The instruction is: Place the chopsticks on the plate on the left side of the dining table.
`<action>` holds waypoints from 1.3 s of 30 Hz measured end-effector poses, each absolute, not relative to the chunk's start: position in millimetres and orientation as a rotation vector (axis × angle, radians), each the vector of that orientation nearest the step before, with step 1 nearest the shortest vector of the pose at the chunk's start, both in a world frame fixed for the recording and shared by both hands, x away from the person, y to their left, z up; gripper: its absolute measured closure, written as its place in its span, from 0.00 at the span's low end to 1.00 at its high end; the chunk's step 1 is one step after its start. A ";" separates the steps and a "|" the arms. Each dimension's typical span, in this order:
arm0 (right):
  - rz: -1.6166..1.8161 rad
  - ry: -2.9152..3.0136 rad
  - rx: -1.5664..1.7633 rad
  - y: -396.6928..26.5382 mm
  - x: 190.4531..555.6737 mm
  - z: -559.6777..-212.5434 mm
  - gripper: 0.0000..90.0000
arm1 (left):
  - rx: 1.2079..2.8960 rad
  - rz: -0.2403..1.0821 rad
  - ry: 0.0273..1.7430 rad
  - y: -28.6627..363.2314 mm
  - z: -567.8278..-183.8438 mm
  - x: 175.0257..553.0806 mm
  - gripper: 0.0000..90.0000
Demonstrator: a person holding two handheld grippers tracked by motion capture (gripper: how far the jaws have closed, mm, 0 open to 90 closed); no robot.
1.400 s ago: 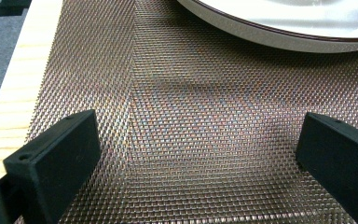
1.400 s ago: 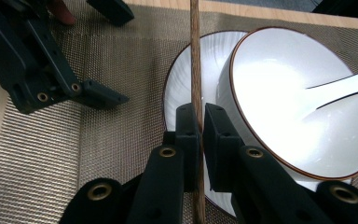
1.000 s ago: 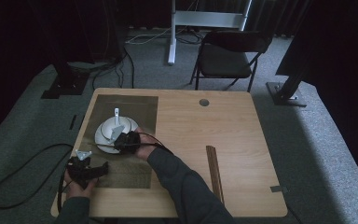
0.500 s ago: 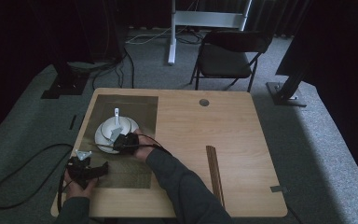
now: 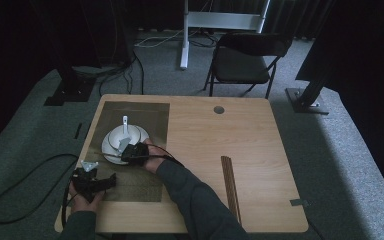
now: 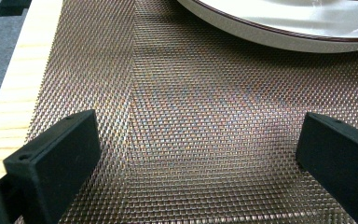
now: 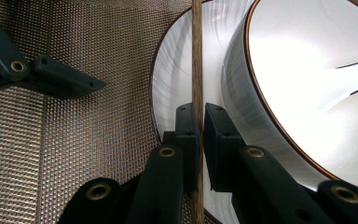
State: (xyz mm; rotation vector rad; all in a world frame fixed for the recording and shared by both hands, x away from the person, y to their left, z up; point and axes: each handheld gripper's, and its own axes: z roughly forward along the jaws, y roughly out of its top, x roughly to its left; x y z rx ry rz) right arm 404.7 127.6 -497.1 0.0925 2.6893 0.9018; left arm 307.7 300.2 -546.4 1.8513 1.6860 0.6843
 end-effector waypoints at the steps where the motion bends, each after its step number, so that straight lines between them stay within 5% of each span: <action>1: 0.903 2.688 0.093 127.4 404.5 -497.2 0.94 | 1.851 0.684 1.686 300.2 -546.4 307.7 0.00; 39: 0.861 2.568 0.102 110.2 400.1 -498.9 0.94 | 1.855 0.685 1.685 300.4 -546.4 307.7 0.00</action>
